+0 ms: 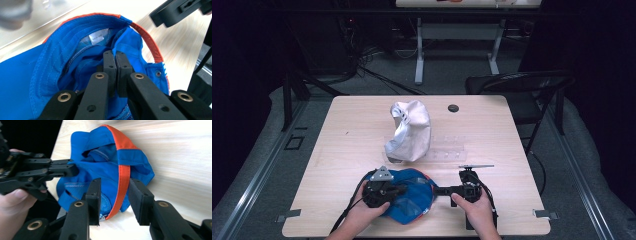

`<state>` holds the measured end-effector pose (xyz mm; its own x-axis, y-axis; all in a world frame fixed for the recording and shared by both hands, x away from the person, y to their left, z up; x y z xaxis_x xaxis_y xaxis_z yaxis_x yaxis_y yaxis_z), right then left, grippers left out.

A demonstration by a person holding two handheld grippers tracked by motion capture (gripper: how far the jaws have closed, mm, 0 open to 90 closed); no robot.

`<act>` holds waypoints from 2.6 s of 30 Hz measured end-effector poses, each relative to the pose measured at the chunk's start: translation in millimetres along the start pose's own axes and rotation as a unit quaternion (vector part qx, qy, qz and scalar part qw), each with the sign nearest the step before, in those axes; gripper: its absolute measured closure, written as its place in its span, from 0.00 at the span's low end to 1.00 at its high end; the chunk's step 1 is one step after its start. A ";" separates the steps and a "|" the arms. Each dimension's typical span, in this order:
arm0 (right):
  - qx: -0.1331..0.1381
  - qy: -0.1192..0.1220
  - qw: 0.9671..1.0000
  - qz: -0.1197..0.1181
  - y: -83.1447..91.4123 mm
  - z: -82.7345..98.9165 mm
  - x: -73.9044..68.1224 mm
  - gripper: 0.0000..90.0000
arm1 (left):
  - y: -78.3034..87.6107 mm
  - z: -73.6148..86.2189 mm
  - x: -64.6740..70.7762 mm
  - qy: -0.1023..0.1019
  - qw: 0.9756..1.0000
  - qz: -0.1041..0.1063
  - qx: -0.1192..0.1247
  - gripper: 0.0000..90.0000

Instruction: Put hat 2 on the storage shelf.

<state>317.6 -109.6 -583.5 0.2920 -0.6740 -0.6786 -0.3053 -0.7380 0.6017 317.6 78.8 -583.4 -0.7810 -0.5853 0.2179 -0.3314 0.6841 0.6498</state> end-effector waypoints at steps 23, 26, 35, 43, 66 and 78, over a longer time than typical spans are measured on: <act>-0.013 -0.025 1.000 -0.010 -5.7 0.3 13.5 0.68 | 44.6 8.5 -25.4 -0.001 0.999 -0.033 0.039 0.67; -0.016 -0.024 1.000 -0.007 -6.4 0.9 13.0 0.68 | 57.8 15.7 -39.1 0.003 0.998 -0.052 0.042 0.67; -0.030 -0.025 0.999 -0.018 -14.7 3.6 13.2 0.65 | 66.0 38.2 -70.9 0.048 0.995 -0.073 0.042 0.70; -0.045 -0.026 0.998 -0.023 -21.8 6.6 13.6 0.63 | 43.5 54.5 -70.4 0.035 0.997 -0.067 0.002 0.70; -0.047 -0.054 0.996 -0.058 -20.5 2.2 4.7 0.85 | 34.9 61.1 -72.5 0.035 0.997 -0.070 -0.017 0.71; -0.046 -0.066 0.995 -0.062 -6.6 -4.6 -0.5 0.86 | 42.7 57.0 -70.5 0.032 0.997 -0.068 -0.004 0.71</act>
<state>323.6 -104.6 -585.2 0.1991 -0.5718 -0.7959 -0.1889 -0.8193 0.5414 328.3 174.1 -612.5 -0.6937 -0.6989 0.1740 -0.4265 0.5933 0.6827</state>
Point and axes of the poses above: each handheld gripper's, and its own axes: y roughly backward along the jaws, z roughly out of its underside, x roughly to its right, the point moved 7 cm from there along -y, roughly forward along the jaws, and after that the axes turned 1 degree about x, right-handed, at the moved point
